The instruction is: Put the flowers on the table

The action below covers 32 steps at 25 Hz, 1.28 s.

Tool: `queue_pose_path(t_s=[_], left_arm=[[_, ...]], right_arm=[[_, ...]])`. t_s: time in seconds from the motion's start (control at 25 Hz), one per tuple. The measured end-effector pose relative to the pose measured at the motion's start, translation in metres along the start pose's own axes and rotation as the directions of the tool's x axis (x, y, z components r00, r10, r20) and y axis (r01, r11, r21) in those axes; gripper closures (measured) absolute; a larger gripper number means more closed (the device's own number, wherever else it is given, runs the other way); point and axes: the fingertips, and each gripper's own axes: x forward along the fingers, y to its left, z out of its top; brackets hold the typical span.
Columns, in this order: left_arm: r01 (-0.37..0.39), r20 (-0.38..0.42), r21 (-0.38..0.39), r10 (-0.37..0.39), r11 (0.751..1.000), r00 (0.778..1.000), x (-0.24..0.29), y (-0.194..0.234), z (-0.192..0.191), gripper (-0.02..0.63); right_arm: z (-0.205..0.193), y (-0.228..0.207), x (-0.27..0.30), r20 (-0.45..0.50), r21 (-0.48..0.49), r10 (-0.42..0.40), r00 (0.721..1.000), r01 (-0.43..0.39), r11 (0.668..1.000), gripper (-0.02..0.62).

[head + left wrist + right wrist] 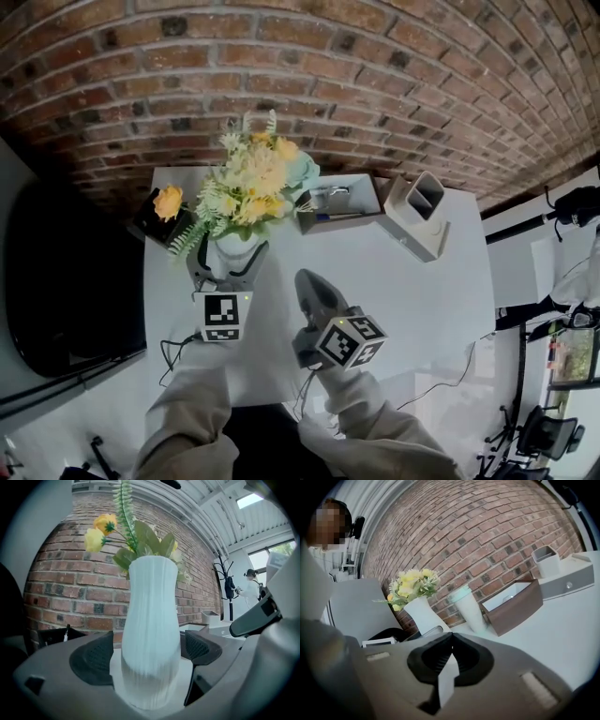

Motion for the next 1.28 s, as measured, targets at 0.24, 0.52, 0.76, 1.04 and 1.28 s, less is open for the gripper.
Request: queue_pose_path(t_s=[0.24,0.52,0.76,1.04,1.28], left_arm=[[0.041,-0.051,-0.039,-0.043,0.998,0.998,-0.033,-0.001,0.007,0.149],[0.127,-0.149,-0.087,-0.139,0.988,0.979,-0.071,-0.014,0.004,0.149],[0.185,-0.191,-0.162,-0.215,0.969,0.958,-0.106,-0.018,0.018,0.15],[0.22,-0.179,-0.161,-0.247,0.962,0.952,-0.142,-0.018,0.049,0.152],[0.212,-0.137,-0.206,-0.243,0.955,0.96,-0.179,-0.016,0.067,0.296]], right_arm=[[-0.006,0.009,-0.024,0.032,0.045,-0.059,0.998,0.057,0.997,0.596],[-0.012,0.037,-0.046,0.055,0.094,-0.066,0.996,0.061,0.994,0.595],[-0.008,0.073,-0.059,0.094,0.112,-0.036,0.995,0.025,0.993,0.596],[-0.009,0.103,-0.076,0.124,0.117,-0.02,0.992,0.005,0.993,0.595],[-0.012,0.13,-0.088,0.138,0.107,0.007,0.99,-0.022,0.994,0.596]])
